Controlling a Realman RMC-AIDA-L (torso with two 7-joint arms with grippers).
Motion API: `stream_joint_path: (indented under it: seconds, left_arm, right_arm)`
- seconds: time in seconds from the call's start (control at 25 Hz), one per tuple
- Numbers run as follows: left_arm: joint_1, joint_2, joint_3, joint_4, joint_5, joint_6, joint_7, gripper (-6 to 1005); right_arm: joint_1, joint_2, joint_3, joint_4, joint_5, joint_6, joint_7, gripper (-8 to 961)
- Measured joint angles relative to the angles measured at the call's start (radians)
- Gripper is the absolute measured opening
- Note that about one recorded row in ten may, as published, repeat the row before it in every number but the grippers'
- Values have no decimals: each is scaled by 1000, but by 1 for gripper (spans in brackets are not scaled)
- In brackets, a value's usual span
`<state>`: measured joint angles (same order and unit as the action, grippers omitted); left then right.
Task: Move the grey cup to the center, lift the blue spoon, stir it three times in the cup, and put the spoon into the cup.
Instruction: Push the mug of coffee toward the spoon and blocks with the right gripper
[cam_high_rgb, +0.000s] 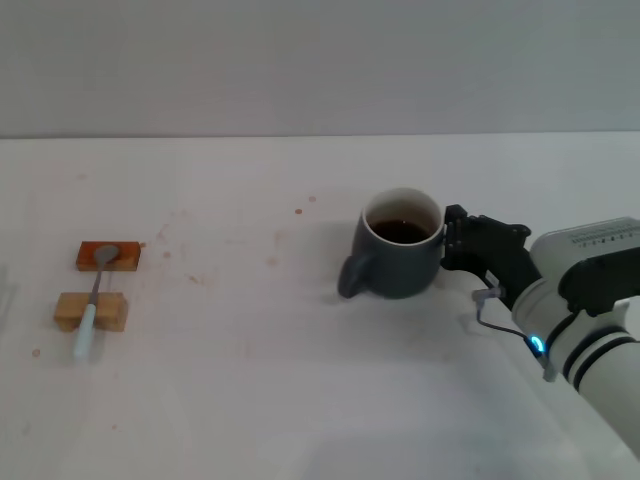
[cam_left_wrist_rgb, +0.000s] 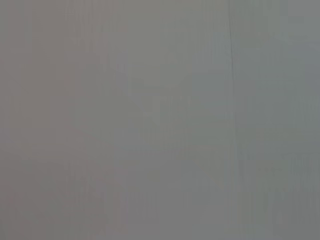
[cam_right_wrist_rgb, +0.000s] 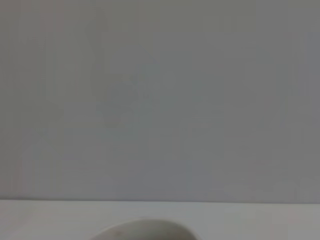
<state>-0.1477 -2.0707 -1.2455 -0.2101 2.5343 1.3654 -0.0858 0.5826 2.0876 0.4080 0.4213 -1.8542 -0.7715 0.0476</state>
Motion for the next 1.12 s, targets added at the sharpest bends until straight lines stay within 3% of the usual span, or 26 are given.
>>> stream_joint_path:
  seconds: [1.12]
  left_arm:
    - [-3, 3, -2, 2, 0, 8, 0, 755]
  right_arm:
    - [36, 3, -6, 119, -107, 81, 7, -1]
